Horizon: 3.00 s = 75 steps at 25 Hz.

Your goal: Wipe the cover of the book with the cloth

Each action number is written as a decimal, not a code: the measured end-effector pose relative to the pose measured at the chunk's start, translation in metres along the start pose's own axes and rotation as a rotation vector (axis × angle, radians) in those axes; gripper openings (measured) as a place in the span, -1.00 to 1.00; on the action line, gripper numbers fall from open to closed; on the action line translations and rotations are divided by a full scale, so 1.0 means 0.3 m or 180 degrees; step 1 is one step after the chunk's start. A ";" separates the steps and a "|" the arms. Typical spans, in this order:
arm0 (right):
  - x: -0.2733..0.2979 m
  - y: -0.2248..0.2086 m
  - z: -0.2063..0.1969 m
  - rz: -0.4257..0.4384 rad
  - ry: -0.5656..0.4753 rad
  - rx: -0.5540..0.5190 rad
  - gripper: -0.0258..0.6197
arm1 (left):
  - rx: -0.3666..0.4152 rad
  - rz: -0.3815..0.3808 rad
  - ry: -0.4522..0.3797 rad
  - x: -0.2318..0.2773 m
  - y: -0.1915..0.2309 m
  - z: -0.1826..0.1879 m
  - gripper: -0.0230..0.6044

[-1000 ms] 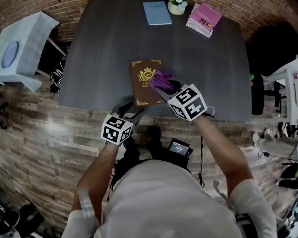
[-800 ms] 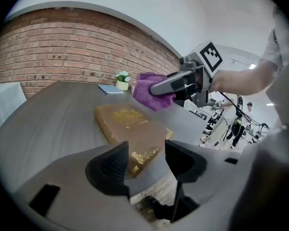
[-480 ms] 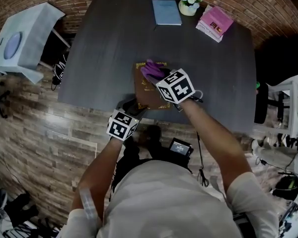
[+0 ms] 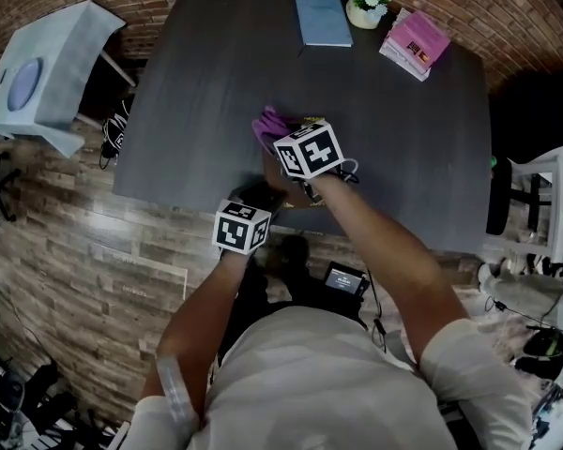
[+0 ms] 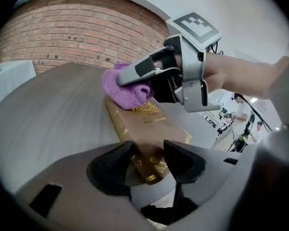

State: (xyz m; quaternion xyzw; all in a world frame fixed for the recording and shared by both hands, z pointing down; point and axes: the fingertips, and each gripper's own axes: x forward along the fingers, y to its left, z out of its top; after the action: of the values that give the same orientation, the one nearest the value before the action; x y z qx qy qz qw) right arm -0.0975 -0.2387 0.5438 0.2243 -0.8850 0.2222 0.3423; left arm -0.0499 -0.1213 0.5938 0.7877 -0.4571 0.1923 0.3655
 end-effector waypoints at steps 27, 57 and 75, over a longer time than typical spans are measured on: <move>-0.131 -0.305 -0.117 -0.0629 -0.0034 0.0511 -0.48 | -0.0610 0.0145 -0.0039 0.000 0.016 -0.021 -0.22; -0.295 -0.477 -0.214 -0.1152 0.0092 0.0519 -0.49 | -0.0195 -0.0388 0.0275 0.013 -0.087 -0.001 -0.91; -0.263 -0.177 -0.102 -0.0594 -0.0208 0.0507 -0.49 | -0.0133 -0.0381 0.0228 0.018 -0.093 0.000 -0.91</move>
State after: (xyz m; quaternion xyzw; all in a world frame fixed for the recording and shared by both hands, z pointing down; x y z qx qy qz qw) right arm -0.0003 -0.2450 0.5213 0.3392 -0.8505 0.2516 0.3135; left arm -0.0232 -0.1158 0.5861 0.7984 -0.3998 0.1885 0.4088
